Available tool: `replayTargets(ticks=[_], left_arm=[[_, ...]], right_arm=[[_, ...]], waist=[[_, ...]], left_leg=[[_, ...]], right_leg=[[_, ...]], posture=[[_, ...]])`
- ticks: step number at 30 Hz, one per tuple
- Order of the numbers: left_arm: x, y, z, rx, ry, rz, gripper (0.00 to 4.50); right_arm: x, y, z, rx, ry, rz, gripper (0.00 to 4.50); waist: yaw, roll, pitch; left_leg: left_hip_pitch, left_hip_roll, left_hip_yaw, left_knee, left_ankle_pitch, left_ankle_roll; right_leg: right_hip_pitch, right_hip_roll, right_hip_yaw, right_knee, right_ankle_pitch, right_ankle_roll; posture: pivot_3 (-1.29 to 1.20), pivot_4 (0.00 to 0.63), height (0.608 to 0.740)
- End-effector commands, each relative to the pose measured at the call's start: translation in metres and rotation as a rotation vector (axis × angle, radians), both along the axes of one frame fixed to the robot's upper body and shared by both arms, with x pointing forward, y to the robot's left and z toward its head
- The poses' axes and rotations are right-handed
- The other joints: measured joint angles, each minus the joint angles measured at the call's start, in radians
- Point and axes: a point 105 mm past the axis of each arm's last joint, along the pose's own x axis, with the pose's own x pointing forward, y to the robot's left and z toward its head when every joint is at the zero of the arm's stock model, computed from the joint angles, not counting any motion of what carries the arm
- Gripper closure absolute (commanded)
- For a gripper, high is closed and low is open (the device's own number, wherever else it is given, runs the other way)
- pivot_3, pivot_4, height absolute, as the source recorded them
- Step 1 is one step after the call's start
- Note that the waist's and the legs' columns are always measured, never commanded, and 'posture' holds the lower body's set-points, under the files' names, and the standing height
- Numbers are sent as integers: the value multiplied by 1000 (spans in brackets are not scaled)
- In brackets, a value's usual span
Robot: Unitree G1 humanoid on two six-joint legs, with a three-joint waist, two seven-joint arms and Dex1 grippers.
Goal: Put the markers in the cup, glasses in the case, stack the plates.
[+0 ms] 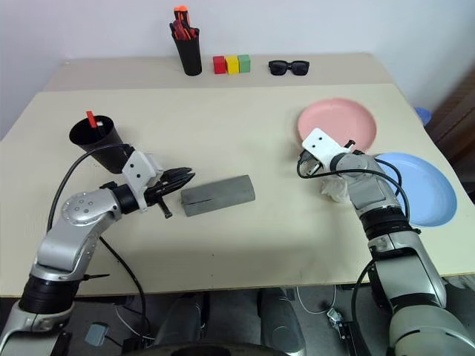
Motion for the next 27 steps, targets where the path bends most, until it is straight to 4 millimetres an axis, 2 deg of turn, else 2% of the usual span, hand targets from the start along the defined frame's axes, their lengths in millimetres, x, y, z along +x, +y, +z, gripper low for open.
replayTargets(ticks=[1, 3, 5, 6, 9, 11, 12, 15, 18, 19, 22, 27], left_arm=[[-2, 0, 15, -22, -76, 14, 4034], [0, -2, 14, -36, -69, 15, 4034], [1, -5, 8, -48, -49, 0, 4034], [2, -6, 6, -50, -43, -6, 4034], [5, -7, 2, -50, -32, -27, 4034], [9, -9, 0, -50, -26, -41, 4034], [10, -11, 0, -50, -27, -47, 4034], [14, -15, -1, -41, -34, -75, 4034], [18, -17, -1, -36, -40, -83, 4034], [19, -17, -1, -35, -41, -84, 4034], [19, -16, -2, -33, -44, -85, 4034], [16, -14, -4, -27, -49, -64, 4034]], right_arm=[[-12, -9, 44, -53, -132, 41, 4473], [-27, -20, 55, -66, -145, 43, 4473], [-59, -49, 64, -82, -114, 0, 4473], [-70, -56, 66, -91, -99, -11, 4473], [-104, -72, 62, -69, -13, -40, 4473], [-119, -80, 56, -52, 49, -58, 4473], [-123, -82, 54, -50, 71, -61, 4473], [-131, -79, 48, -13, 107, -53, 3546], [-128, -58, 53, 40, 54, 18, 2201], [-129, -49, 52, 81, 58, 50, 2201], [-130, -33, 44, 143, 90, 105, 2201], [-119, -35, 6, 66, 150, 77, 2201]], waist=[[3, 0, 0], [7, 0, 0], [26, 2, 0], [29, 2, -1], [26, 2, -1], [21, 2, -1], [15, 2, -1], [0, 3, -1], [-6, 2, -1], [-8, 2, -1], [-3, 2, -1], [1, 2, -1]], left_leg=[[0, 0, 0, 0, 0, 0], [0, 0, 0, 0, 0, 0], [-1, 0, -1, 0, 0, 0], [-1, -1, -1, -1, 0, 1], [-1, 0, 0, 0, -1, 1], [1, 0, 0, 0, -1, 1], [2, 0, 1, 1, -1, 1], [3, 0, 3, 2, -1, 1], [11, 0, 7, 1, -1, 1], [16, 1, 7, 0, -1, 1], [17, 1, 7, 0, -1, 2], [16, 1, 7, 0, -1, 2]], right_leg=[[0, 0, 0, 0, 0, 0], [0, 0, 0, 0, 0, 0], [0, 0, -1, -1, 0, 0], [0, -1, -1, -2, -1, 1], [1, -1, 0, -2, -1, 1], [1, 0, 0, -2, -1, 1], [2, 1, 1, -2, -1, 0], [4, 1, 3, -1, -2, -3], [9, 1, 6, -2, -3, -4], [13, 1, 6, -2, -3, -4], [15, 2, 6, -3, -4, -3], [15, 1, 6, -5, -4, -3]], posture=[[0, 150, 740], [0, 150, 740], [0, 150, 740], [0, 150, 740], [0, 150, 740], [0, 150, 740], [0, 150, 740], [0, 150, 740], [0, 150, 740], [0, 150, 740], [0, 150, 740], [0, 150, 740]])
